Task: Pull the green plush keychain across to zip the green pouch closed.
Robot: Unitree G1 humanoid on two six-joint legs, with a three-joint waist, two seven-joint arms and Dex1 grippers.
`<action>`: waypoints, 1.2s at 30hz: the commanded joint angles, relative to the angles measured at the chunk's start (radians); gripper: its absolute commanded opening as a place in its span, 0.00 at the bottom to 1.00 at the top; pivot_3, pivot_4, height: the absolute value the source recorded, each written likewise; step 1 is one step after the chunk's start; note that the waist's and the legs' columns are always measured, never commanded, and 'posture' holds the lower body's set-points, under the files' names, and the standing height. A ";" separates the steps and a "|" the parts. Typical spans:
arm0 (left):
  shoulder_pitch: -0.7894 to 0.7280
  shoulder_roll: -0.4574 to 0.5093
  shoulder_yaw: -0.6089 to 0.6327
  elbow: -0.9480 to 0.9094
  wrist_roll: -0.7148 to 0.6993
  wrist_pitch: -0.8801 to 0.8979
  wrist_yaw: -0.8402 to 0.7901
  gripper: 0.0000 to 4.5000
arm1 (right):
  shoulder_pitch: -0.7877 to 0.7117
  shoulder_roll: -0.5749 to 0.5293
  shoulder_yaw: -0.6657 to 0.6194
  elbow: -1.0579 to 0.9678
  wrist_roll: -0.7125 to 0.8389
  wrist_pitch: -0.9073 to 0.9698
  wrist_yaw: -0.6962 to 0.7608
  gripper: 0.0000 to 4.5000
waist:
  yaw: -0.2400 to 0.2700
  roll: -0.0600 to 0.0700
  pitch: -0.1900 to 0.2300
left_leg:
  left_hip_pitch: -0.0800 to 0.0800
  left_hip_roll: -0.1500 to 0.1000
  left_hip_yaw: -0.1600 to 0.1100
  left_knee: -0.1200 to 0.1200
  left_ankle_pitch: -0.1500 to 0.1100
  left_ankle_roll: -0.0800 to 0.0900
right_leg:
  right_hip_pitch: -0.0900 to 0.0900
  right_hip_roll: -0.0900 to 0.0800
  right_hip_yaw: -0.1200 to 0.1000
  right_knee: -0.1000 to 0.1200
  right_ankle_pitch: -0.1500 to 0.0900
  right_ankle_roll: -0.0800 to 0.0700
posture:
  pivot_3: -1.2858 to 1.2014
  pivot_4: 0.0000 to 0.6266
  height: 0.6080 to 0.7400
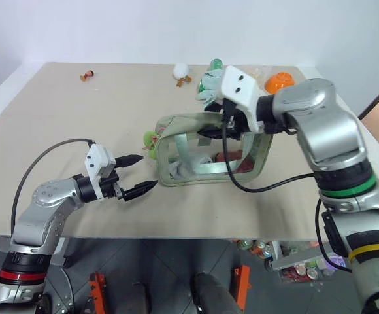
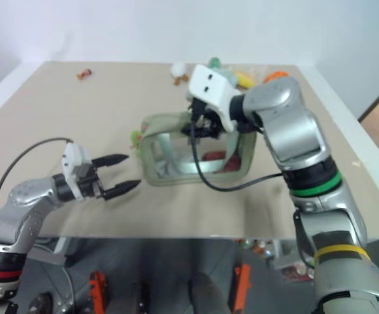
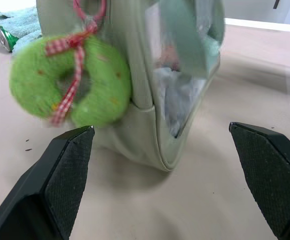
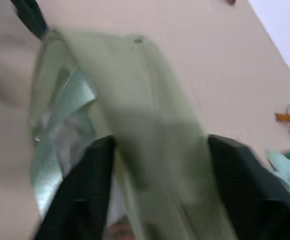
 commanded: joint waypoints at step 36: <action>-0.051 -0.001 -0.009 -0.042 -0.023 0.032 -0.033 1.00 | 0.564 -0.086 -0.757 -0.320 0.575 0.085 -0.395 0.95 | 0.018 -0.001 -0.001 | 0.003 0.000 -0.002 0.001 0.004 0.002 | 0.005 0.002 -0.001 -0.001 0.001 0.003 | 0.52 0.24 1.00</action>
